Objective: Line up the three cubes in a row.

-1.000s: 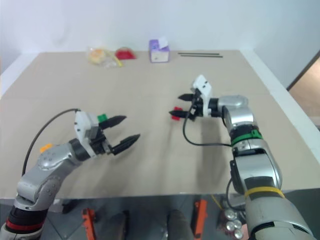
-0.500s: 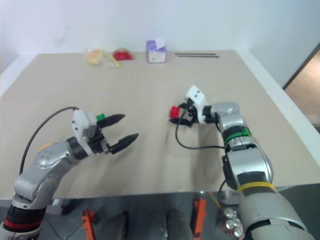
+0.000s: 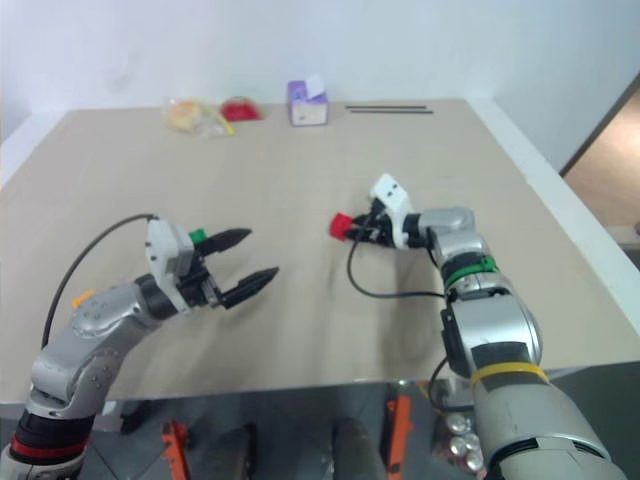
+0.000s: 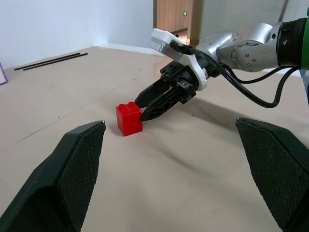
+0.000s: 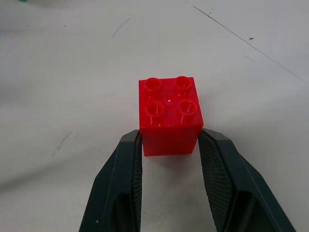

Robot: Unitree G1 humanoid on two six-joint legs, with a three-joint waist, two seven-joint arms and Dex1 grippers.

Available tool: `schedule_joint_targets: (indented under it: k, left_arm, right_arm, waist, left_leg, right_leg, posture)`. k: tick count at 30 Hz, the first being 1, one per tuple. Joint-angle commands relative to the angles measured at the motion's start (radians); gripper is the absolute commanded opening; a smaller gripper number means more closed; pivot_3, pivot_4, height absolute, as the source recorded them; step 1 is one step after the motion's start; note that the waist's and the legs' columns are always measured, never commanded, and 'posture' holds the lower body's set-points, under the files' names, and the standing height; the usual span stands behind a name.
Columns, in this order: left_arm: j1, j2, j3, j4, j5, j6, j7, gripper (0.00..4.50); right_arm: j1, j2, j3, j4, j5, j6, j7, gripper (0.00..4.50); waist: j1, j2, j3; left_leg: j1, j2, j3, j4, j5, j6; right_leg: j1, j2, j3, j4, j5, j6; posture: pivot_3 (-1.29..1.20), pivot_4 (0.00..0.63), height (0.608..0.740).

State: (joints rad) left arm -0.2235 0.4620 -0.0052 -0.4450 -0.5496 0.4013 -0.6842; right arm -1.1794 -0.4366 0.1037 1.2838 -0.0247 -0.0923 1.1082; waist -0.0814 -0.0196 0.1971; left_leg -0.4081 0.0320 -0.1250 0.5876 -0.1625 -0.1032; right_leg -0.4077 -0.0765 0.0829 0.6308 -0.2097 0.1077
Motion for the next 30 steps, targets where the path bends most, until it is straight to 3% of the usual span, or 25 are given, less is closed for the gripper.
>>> schedule_joint_targets:
  k: [1, 8, 15, 19, 30]
  left_arm:
    - [-0.007, -0.001, -0.004, -0.027, 0.001, -0.005, -0.001, 4.5]
    - [0.036, 0.021, 0.009, -0.053, 0.003, -0.007, -0.012, 4.5]
    - [0.18, 0.163, 0.041, -0.12, -0.025, -0.028, -0.158, 4.5]
    - [0.216, 0.237, 0.05, -0.099, -0.014, -0.073, -0.265, 4.5]
    - [0.174, 0.231, 0.065, -0.078, -0.026, -0.067, -0.274, 4.5]
  right_arm:
    - [-0.042, 0.004, -0.024, 0.006, -0.009, -0.016, -0.006, 1.14]
    - [-0.059, -0.019, -0.041, -0.017, 0.005, -0.024, 0.073, 1.14]
    - [-0.012, -0.043, -0.021, -0.176, 0.03, -0.036, 0.358, 1.14]
    - [0.087, -0.049, 0.006, -0.381, 0.059, 0.005, 0.466, 1.14]
    - [0.284, -0.12, 0.106, -0.725, 0.086, 0.088, 0.484, 1.14]
  waist:
    - [0.0, 0.0, 0.0]
    - [-0.001, 0.0, 0.0]
    - [-0.005, 0.001, 0.0]
    - [-0.005, 0.001, 0.0]
    - [0.003, 0.001, 0.0]
  left_leg:
    - [0.0, 0.0, 0.0, 0.0, 0.0, 0.0]
    - [0.0, 0.0, 0.0, 0.0, 0.0, 0.0]
    - [0.0, 0.0, 0.001, 0.0, 0.0, 0.0]
    - [0.0, 0.0, 0.001, 0.0, 0.0, 0.0]
    - [0.0, 0.001, 0.002, 0.0, 0.0, 0.0]
  right_leg:
    - [0.0, 0.0, 0.0, 0.0, 0.0, 0.0]
    - [0.0, 0.0, 0.0, 0.0, 0.0, 0.0]
    - [0.0, 0.0, 0.0, 0.0, -0.001, 0.0]
    - [0.0, 0.0, 0.0, 0.001, -0.003, -0.004]
    - [0.0, 0.0, 0.001, 0.001, -0.003, -0.004]
  posture:
    - [0.0, 0.15, 0.74]
    - [0.0, 0.15, 0.74]
    - [0.0, 0.15, 0.74]
    - [0.0, 0.15, 0.74]
    - [0.0, 0.15, 0.74]
